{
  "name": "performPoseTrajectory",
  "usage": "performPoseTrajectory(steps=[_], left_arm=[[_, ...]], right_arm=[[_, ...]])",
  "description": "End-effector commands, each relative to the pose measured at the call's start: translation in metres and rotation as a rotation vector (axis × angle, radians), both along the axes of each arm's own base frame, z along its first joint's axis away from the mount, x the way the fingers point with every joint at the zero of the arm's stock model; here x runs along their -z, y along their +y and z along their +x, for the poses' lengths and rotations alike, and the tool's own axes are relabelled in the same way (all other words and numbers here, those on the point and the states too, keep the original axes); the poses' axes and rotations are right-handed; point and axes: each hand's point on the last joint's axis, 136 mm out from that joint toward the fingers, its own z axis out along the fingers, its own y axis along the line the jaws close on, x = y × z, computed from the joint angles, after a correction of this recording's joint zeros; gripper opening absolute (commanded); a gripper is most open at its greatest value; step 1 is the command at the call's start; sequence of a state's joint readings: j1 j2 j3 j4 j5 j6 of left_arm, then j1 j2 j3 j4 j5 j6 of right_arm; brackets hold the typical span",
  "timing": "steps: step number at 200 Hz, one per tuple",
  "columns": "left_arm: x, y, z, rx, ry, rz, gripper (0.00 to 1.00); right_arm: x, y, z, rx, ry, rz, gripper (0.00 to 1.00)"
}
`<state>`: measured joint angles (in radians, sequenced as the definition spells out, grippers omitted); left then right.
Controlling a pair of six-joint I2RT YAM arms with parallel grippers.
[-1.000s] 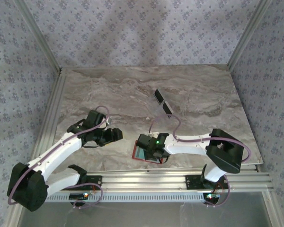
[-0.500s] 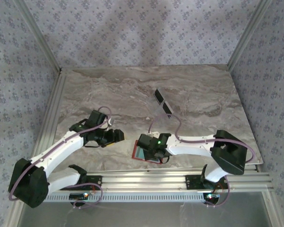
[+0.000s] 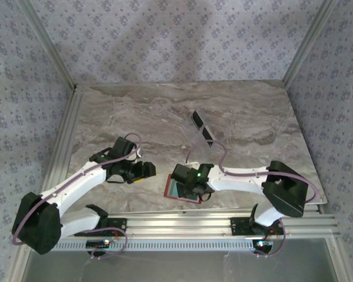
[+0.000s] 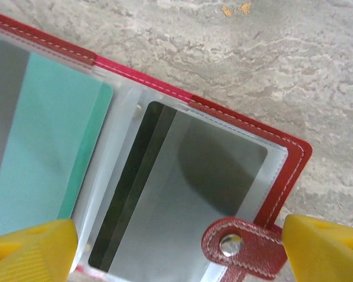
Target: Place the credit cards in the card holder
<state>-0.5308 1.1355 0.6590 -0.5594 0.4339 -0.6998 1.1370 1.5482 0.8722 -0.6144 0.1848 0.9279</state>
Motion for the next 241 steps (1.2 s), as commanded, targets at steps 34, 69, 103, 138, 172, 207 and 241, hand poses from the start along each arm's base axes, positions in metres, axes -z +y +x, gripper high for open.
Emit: performPoseTrajectory(steps=[34, 69, 103, 138, 172, 207, 241], left_arm=[[-0.002, -0.005, 0.001, 0.019, -0.006, -0.012, 0.69], [-0.001, -0.006, 0.0, 0.026, -0.002, -0.009, 0.69], [0.0, -0.007, -0.001, 0.028, 0.002, -0.007, 0.69], [0.0, -0.009, -0.003, 0.037, 0.004, -0.022, 0.69], [0.004, -0.019, -0.015, 0.058, 0.038, -0.105, 0.69], [0.011, -0.007, -0.024, 0.03, 0.053, -0.066, 0.7], [0.014, 0.007, -0.027, -0.009, 0.058, -0.011, 0.73]], right_arm=[[0.016, -0.01, -0.005, 0.009, 0.04, -0.035, 0.8], [0.014, -0.006, -0.004, 0.0, 0.033, -0.011, 0.72], [0.012, 0.006, 0.0, -0.027, 0.015, 0.018, 0.66], [0.01, 0.016, 0.001, -0.073, 0.005, 0.036, 0.62], [0.003, 0.035, 0.004, -0.162, -0.016, 0.082, 0.62], [0.002, 0.053, 0.012, -0.209, -0.014, 0.112, 0.61], [-0.006, 0.05, 0.011, -0.24, -0.01, 0.108, 0.67]])
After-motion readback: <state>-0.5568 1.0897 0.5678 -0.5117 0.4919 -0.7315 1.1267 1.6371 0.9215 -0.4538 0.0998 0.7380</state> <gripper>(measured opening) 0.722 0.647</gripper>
